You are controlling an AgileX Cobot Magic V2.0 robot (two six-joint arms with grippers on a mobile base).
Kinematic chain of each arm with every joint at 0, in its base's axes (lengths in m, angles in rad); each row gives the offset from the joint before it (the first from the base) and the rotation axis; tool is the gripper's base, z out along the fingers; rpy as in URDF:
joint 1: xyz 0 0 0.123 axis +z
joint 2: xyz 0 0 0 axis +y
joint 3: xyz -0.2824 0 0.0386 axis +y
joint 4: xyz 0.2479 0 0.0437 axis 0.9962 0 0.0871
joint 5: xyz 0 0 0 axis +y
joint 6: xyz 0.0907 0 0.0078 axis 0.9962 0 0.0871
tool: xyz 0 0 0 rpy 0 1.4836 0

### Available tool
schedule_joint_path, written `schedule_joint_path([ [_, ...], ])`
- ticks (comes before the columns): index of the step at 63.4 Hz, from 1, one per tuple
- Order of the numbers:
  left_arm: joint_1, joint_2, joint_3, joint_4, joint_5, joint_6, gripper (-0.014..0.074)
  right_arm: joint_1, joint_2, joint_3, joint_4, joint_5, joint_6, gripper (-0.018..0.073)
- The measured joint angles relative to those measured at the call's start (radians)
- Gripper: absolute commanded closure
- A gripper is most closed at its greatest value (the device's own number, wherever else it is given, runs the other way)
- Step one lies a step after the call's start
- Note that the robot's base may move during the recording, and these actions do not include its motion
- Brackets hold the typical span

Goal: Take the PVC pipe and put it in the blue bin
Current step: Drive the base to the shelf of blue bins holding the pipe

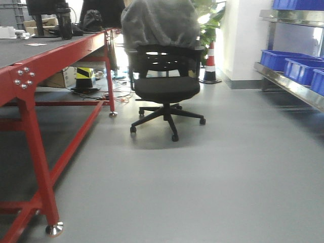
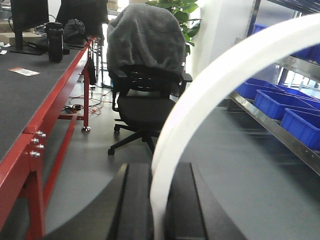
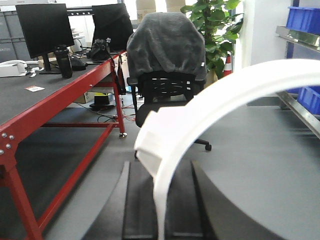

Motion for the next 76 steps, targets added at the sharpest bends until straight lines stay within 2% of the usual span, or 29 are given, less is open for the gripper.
schedule_joint_path([
  [76,0.0,0.0,0.0,0.0,0.0,0.0,0.0707,0.0,0.0,0.0,0.0,-0.002,0.0,0.0728],
])
